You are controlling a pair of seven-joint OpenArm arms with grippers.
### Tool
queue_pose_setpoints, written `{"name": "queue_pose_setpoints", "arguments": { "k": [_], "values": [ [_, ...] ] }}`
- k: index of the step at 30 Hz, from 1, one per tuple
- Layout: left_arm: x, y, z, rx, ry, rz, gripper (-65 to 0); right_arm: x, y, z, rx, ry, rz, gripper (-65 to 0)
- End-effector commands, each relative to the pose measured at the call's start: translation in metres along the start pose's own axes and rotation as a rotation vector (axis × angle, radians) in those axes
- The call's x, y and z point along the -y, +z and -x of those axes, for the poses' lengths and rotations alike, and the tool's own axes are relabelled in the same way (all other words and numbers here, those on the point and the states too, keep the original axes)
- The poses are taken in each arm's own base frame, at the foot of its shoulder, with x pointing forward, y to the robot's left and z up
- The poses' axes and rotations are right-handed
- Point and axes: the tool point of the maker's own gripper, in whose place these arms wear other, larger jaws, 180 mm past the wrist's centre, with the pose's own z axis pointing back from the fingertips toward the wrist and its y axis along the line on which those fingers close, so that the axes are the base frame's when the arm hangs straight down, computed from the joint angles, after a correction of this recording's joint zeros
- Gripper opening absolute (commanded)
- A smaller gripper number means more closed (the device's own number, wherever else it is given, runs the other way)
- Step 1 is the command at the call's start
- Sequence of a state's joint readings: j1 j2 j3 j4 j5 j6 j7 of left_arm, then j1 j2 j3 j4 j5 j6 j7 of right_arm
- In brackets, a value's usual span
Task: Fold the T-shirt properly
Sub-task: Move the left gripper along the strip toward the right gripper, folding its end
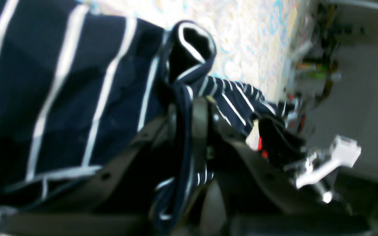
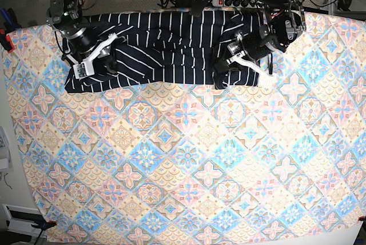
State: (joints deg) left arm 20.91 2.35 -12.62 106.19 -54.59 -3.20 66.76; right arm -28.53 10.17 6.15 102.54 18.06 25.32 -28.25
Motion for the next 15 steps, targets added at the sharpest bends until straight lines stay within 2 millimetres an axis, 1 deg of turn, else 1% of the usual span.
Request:
{"name": "queue_pose_setpoints", "arguments": {
  "k": [1, 3, 4, 7, 10, 11, 13, 15],
  "values": [
    [0.013, 0.001, -0.001, 0.004, -0.010, 0.047, -52.0, 0.000, 0.002, -0.015, 0.051, 0.011, -0.006, -46.2],
    [0.016, 0.001, 0.000, -0.010, -0.015, 0.068, -48.8, 0.000, 0.002, -0.015, 0.051, 0.011, -0.006, -46.2],
    [0.019, 0.001, 0.001, -0.019, -0.018, 0.080, -48.4, 0.000, 0.002, -0.015, 0.053, 0.011, -0.007, -46.2],
    [0.024, 0.004, 0.002, -0.048, -0.034, 0.115, -48.5, 0.000, 0.002, -0.015, 0.051, 0.011, -0.007, -46.2],
    [0.025, 0.010, -0.003, -0.049, -0.030, 0.139, -48.5, 0.000, 0.002, -0.015, 0.051, 0.011, -0.007, -46.2],
    [0.024, 0.013, -0.006, -0.049, -0.031, 0.142, -48.5, 0.000, 0.002, -0.015, 0.051, 0.011, -0.007, -46.2],
    [0.016, 0.024, -0.018, -0.029, -0.034, 0.133, -48.6, 0.000, 0.003, -0.014, 0.050, 0.011, -0.007, -46.2],
    [0.004, 0.037, -0.032, -0.001, -0.044, 0.100, -48.6, 0.000, 0.003, -0.014, 0.050, 0.011, -0.007, -46.2]
  ]
}}
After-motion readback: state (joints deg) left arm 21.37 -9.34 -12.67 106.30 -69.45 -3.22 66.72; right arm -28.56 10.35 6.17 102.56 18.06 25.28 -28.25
